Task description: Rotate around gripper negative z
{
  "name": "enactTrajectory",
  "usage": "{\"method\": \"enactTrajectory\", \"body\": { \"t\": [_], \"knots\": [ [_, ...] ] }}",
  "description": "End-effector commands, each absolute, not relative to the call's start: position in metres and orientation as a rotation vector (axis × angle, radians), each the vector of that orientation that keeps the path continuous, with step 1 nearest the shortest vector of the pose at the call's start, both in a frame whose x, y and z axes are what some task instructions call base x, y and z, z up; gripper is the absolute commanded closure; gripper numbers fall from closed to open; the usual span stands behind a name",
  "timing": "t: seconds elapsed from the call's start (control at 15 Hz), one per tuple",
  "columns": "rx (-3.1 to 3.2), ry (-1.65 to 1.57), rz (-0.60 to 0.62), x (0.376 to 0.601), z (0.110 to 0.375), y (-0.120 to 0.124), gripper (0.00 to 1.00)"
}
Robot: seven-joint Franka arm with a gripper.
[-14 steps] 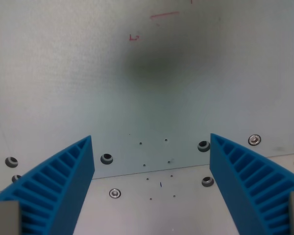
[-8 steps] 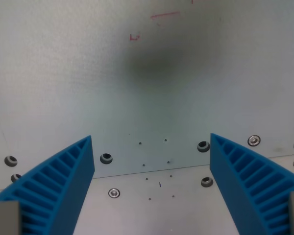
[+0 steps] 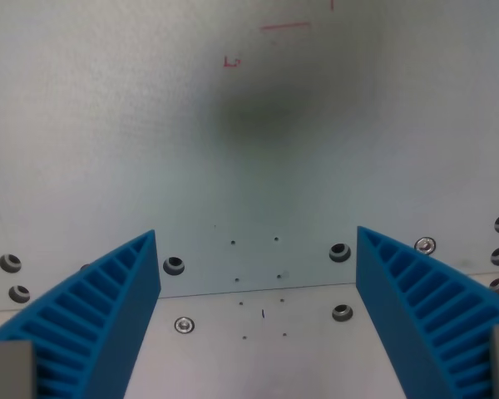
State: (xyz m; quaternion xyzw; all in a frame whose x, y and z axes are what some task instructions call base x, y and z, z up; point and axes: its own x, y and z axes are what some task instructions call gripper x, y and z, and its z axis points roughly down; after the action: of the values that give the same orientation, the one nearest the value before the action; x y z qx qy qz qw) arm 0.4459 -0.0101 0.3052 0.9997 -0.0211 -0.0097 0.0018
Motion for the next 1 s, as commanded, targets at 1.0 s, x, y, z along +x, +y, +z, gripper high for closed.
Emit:
{"method": "enactTrajectory", "body": {
  "t": [1.0],
  "knots": [
    [3.118,0.368,-0.02,0.446,0.308,-0.0103,0.0]
  ]
}}
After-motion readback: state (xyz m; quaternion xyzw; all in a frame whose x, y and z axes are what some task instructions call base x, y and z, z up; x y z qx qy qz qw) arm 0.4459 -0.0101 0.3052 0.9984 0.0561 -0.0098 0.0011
